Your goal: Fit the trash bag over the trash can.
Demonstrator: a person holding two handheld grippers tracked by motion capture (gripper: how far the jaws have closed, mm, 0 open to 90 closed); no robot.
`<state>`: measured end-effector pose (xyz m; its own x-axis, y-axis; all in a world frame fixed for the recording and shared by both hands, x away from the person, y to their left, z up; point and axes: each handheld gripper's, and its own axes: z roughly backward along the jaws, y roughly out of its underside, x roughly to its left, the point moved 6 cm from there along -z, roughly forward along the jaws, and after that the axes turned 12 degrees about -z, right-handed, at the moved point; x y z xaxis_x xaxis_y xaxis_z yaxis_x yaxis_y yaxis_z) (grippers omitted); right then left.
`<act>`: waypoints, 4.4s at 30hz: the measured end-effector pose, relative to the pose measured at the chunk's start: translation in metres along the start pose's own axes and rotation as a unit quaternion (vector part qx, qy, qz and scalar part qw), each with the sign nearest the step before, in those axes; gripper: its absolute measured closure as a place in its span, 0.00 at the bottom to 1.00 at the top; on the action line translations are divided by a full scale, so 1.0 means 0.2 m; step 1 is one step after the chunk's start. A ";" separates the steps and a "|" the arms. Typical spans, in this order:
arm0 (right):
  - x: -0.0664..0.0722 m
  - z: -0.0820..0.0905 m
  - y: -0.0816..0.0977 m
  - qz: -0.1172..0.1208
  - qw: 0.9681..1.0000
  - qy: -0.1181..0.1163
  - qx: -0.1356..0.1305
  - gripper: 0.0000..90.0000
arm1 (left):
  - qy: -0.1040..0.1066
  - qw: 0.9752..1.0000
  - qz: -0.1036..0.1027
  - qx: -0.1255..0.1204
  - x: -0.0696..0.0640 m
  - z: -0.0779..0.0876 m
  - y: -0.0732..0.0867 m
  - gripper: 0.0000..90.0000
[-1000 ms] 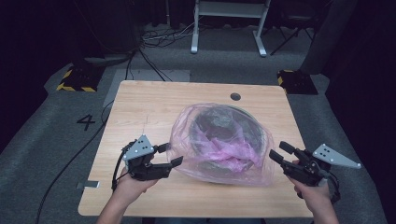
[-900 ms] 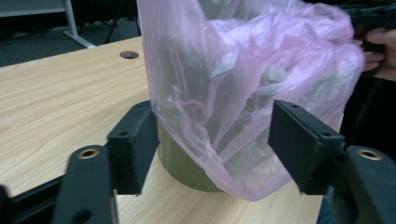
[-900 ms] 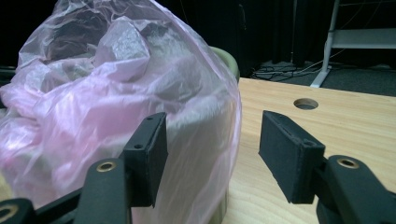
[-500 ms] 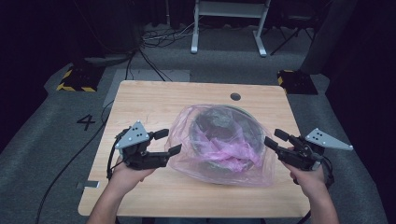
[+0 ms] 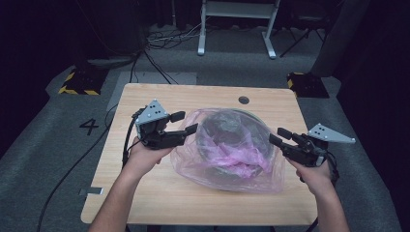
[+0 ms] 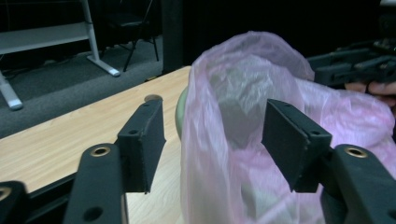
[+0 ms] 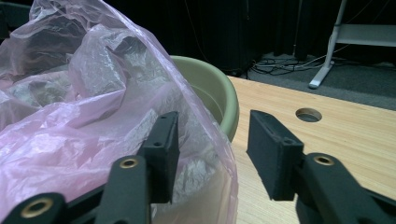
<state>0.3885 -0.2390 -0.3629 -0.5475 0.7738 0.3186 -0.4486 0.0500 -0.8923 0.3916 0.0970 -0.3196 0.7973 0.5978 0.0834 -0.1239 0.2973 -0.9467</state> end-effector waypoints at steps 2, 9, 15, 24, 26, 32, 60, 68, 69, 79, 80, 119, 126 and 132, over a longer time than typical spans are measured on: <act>0.00 -0.01 0.00 0.000 1.000 -0.003 0.001 0.65 | -0.005 1.000 -0.006 0.001 0.00 -0.01 -0.02 0.51; 0.00 -0.02 -0.01 0.003 1.000 -0.007 0.004 0.73 | -0.009 0.999 -0.030 0.026 -0.02 -0.06 -0.03 0.65; 0.01 -0.04 -0.01 0.012 1.000 -0.001 0.015 0.82 | -0.019 0.998 -0.025 0.055 -0.01 -0.11 0.00 0.93; -0.02 -0.04 -0.02 0.014 0.999 0.034 0.004 1.00 | -0.056 0.996 -0.021 0.068 0.05 -0.17 0.04 1.00; -0.03 -0.06 -0.01 0.017 0.999 0.043 0.007 1.00 | -0.051 0.996 -0.014 0.070 0.06 -0.20 0.06 1.00; -0.06 -0.09 -0.02 0.013 0.998 0.055 -0.005 1.00 | -0.058 0.996 -0.019 0.069 0.09 -0.25 0.09 1.00; -0.33 -0.35 0.20 -0.054 0.990 0.132 0.010 1.00 | -0.047 0.993 0.054 0.089 0.21 -0.55 0.43 1.00; -0.35 -0.36 0.28 -0.058 0.991 0.117 0.010 1.00 | -0.007 0.996 0.079 0.046 0.21 -0.52 0.50 1.00; -0.35 -0.36 0.29 -0.058 0.992 0.113 0.014 1.00 | 0.000 0.996 0.080 0.047 0.21 -0.52 0.52 1.00; -0.36 -0.38 0.39 -0.072 0.992 0.099 0.030 1.00 | 0.011 0.994 0.092 0.056 0.21 -0.52 0.64 1.00; -0.36 -0.38 0.40 -0.075 0.992 0.098 0.033 1.00 | 0.011 0.994 0.094 0.062 0.21 -0.53 0.66 1.00; -0.34 -0.20 0.50 -0.097 0.993 0.060 0.043 0.31 | -0.010 0.990 0.119 0.079 0.26 -0.29 0.76 0.45; -0.24 -0.10 0.49 -0.065 0.997 0.026 0.030 0.31 | 0.018 0.995 0.084 0.051 0.14 -0.16 0.70 0.44; -0.16 0.00 0.50 -0.042 0.999 0.006 0.022 0.31 | 0.048 0.996 0.070 0.035 0.03 -0.07 0.66 0.42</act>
<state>0.3613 -0.2574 -0.4623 -0.4992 0.7751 0.3873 -0.5236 0.0863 -0.8476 0.3884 0.1297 -0.4482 0.8220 0.5636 -0.0822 -0.2763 0.2684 -0.9228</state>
